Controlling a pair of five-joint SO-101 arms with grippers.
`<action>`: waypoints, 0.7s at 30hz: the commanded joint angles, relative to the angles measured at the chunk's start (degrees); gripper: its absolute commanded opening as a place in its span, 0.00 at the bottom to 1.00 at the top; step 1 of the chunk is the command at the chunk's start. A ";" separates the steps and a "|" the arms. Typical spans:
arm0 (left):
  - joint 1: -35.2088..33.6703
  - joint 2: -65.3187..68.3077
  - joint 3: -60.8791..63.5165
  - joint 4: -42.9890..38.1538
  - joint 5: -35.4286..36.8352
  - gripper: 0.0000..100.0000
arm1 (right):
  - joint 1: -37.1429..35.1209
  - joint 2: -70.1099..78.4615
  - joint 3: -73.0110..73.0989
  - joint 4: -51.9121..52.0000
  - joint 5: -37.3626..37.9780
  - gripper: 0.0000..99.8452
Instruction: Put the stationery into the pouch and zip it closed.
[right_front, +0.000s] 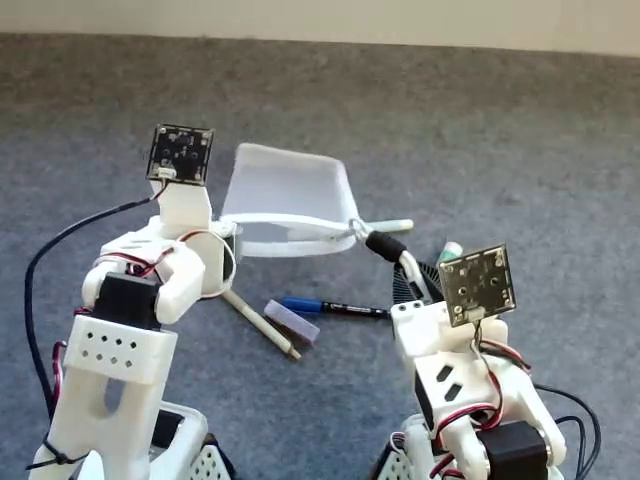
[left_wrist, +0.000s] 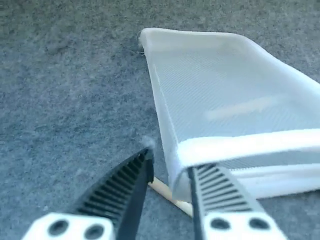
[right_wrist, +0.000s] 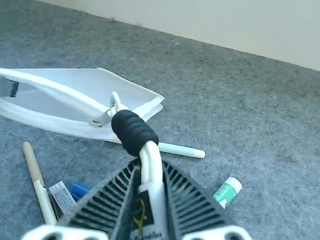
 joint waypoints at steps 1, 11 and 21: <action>0.66 -1.63 -0.92 0.18 3.34 0.20 | -0.48 0.66 -1.01 -1.19 -0.62 0.01; 0.84 -1.54 8.66 -12.13 0.62 0.19 | -0.48 0.66 -1.01 -1.01 -2.02 0.01; 0.57 -1.98 9.27 -13.01 -3.16 0.01 | -0.48 0.66 -0.57 -1.36 -2.11 0.01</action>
